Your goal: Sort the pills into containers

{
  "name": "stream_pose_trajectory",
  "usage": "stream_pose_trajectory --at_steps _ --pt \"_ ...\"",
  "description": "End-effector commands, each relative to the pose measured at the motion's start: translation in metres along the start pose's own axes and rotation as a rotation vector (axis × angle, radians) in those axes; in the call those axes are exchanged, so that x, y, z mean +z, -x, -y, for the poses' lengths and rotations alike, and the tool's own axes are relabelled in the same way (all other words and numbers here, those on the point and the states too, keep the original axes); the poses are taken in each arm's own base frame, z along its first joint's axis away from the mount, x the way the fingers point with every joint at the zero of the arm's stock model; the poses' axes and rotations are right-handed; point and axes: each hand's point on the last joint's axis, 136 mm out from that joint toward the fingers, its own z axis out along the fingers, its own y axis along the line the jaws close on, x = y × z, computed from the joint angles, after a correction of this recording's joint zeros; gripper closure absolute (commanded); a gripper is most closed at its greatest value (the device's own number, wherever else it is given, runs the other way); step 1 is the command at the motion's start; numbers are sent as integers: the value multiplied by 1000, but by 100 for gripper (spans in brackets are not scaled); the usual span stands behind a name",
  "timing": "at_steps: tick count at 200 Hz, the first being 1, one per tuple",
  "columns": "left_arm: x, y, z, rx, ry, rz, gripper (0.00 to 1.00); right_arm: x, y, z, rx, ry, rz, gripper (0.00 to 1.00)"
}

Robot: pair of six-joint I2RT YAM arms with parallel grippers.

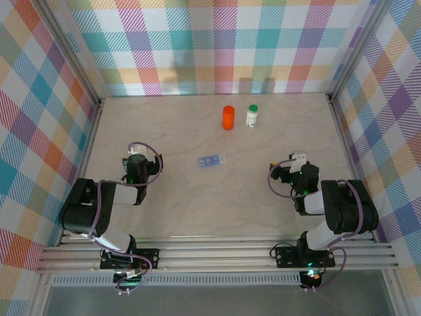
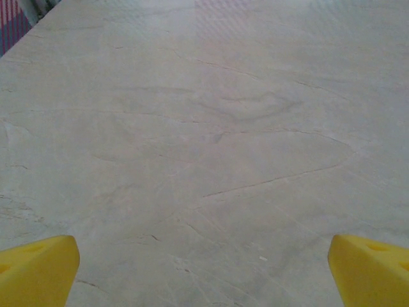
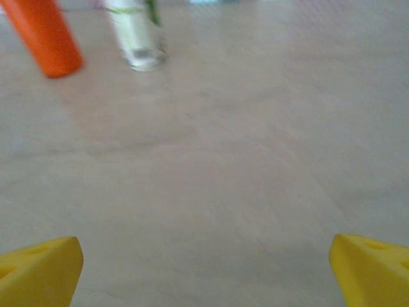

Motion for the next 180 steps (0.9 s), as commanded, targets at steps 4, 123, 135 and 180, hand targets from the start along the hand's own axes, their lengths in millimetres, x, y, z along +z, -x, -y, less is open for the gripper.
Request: stream_pose_trajectory --at_steps 4,123,135,180 --pt "2 9 0 -12 -27 27 0 16 33 -9 -31 85 30 1" --pt "4 8 1 -23 -55 10 0 23 32 21 57 -64 -19 1" --pt "5 7 0 -25 -56 6 0 23 31 21 57 -64 -20 1" --pt "5 8 1 -24 -59 7 0 23 32 21 58 -65 -19 1"
